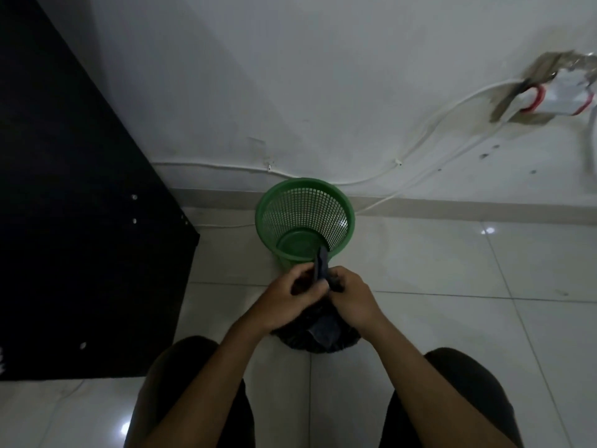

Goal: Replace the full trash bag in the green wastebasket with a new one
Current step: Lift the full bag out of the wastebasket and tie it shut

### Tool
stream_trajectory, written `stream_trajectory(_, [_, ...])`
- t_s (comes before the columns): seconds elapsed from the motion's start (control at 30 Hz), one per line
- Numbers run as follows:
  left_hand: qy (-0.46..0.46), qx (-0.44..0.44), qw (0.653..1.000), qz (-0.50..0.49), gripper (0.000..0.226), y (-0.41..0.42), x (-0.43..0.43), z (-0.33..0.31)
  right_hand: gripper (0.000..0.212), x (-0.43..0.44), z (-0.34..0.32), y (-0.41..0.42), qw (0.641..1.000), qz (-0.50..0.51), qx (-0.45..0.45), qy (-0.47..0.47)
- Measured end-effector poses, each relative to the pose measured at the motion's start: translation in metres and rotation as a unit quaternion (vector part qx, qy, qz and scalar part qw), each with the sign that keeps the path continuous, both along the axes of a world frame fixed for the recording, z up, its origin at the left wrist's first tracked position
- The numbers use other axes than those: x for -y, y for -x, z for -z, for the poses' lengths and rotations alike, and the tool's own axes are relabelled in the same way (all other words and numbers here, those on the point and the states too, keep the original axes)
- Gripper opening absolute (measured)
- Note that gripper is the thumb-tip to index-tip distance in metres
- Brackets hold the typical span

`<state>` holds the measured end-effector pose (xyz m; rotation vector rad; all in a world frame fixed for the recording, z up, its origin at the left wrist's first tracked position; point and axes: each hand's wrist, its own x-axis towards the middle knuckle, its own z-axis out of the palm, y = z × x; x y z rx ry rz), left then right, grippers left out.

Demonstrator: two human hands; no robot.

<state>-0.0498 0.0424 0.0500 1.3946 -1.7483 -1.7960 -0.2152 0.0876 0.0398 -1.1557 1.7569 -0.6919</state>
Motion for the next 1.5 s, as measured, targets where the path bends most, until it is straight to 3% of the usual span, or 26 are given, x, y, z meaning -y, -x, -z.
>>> stream_trajectory(0.07, [0.027, -0.009, 0.998, 0.057, 0.096, -0.002, -0.006, 0.013, 0.023, 0.002, 0.006, -0.001, 0.999, 0.010, 0.054, 0.002])
stream_trajectory(0.13, [0.042, -0.029, 0.995, 0.080, 0.111, -0.006, -0.003, 0.021, 0.037, 0.002, 0.006, 0.004, 0.995, 0.011, 0.104, 0.002])
stream_trajectory(0.23, [0.093, -0.003, 0.994, 0.060, 0.092, -0.015, 0.003, 0.023, 0.056, 0.004, 0.000, 0.018, 0.985, -0.026, 0.167, -0.023])
stream_trajectory(0.33, [0.117, 0.059, 0.991, -0.023, 0.052, -0.030, 0.014, 0.020, 0.074, 0.007, -0.006, 0.035, 0.989, -0.114, 0.085, -0.030])
stream_trajectory(0.5, [0.095, 0.076, 0.993, 0.009, 0.031, -0.053, 0.034, -0.005, 0.055, 0.019, -0.026, 0.056, 0.976, -0.199, -0.085, 0.020])
stream_trajectory(0.67, [0.163, 0.185, 0.968, 0.039, 0.010, -0.084, 0.054, -0.026, 0.048, 0.023, -0.044, 0.084, 0.966, -0.210, -0.153, 0.013])
stream_trajectory(0.83, [0.245, 0.262, 0.933, 0.015, 0.011, -0.121, 0.073, -0.043, 0.038, 0.019, -0.052, 0.122, 0.929, -0.255, -0.269, -0.015])
stream_trajectory(1.03, [0.242, 0.283, 0.928, 0.006, 0.012, -0.131, 0.073, -0.046, 0.025, 0.020, -0.053, 0.142, 0.895, -0.255, -0.365, 0.015])
stream_trajectory(1.17, [0.217, 0.274, 0.937, -0.007, 0.014, -0.138, 0.071, -0.042, 0.026, 0.020, -0.054, 0.156, 0.950, -0.202, -0.236, -0.034])
stream_trajectory(1.3, [0.177, 0.258, 0.949, -0.043, 0.010, -0.152, 0.069, -0.043, 0.032, 0.015, -0.068, 0.179, 0.961, -0.137, -0.235, -0.046])
stream_trajectory(1.4, [0.174, 0.235, 0.955, -0.041, 0.017, -0.145, 0.061, -0.041, 0.032, 0.008, -0.073, 0.156, 0.977, -0.064, -0.197, 0.057])
stream_trajectory(1.5, [0.174, 0.219, 0.960, -0.021, 0.023, -0.131, 0.056, -0.034, 0.052, 0.001, -0.062, 0.107, 0.956, -0.148, -0.248, 0.040])
